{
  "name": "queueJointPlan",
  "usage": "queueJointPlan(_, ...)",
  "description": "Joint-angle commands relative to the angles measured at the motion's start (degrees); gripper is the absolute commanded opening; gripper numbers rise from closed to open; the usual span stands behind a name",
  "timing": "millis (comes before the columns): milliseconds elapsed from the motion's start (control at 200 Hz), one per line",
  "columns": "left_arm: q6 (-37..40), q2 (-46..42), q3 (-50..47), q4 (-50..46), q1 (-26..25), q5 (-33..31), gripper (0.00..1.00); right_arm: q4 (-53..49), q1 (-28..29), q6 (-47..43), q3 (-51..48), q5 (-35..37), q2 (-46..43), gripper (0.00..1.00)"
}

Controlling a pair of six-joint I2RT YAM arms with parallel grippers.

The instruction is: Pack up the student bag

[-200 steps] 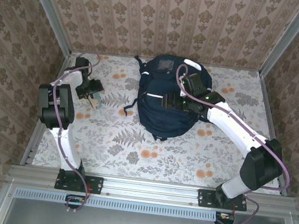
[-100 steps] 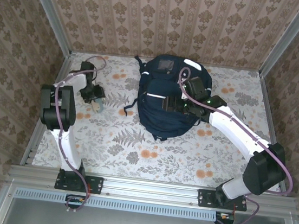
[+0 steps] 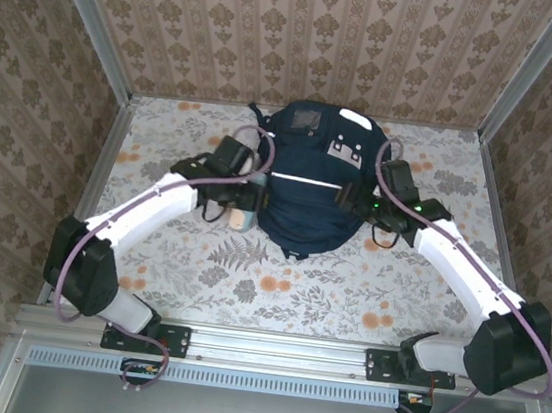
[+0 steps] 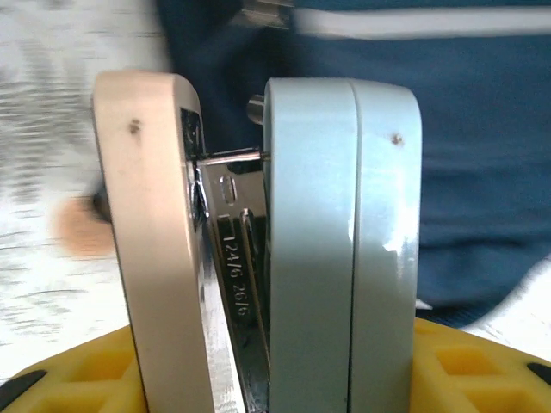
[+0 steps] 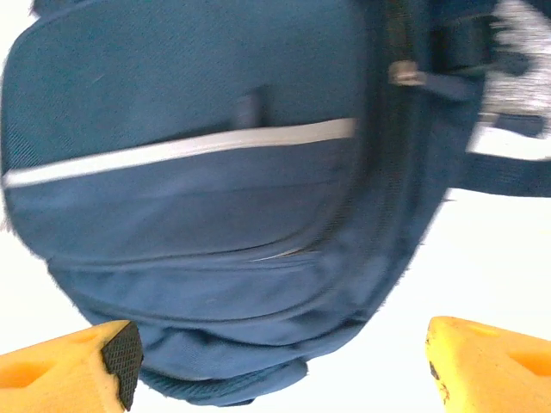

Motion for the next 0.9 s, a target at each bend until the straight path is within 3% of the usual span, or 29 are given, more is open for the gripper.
queueJointPlan(0,-2.17,1.32,3.42,0.34,-6.9,-2.32,0.44,-2.77,-4.36,4.77,-3.49,1.14,-2.92,0.85)
queueJointPlan(200,4.35,12.82,14.78,1.44,-19.67,-2.75,0.43,-3.82,-17.19,4.87,-7.98,-3.34,-4.18,0.83)
queueJointPlan(450,10.94,30.41,29.76,1.77,-27.0,2.63,0.43,-2.17,-31.73,4.83,-11.6,-8.66,-4.81,0.82)
queueJointPlan(615,14.53,40.44,38.2,-0.17,-29.17,4.86,0.44,-1.11,-36.1,4.94,-12.68,-10.16,-4.45,0.82)
queueJointPlan(710,15.62,44.16,40.2,-0.77,-29.31,2.7,0.44,-0.83,-36.86,4.29,-12.73,-11.86,-4.11,0.82)
queueJointPlan(895,15.03,48.55,43.66,-3.93,-29.22,0.94,0.58,1.17,-36.78,3.84,-13.23,-14.73,-3.41,0.82)
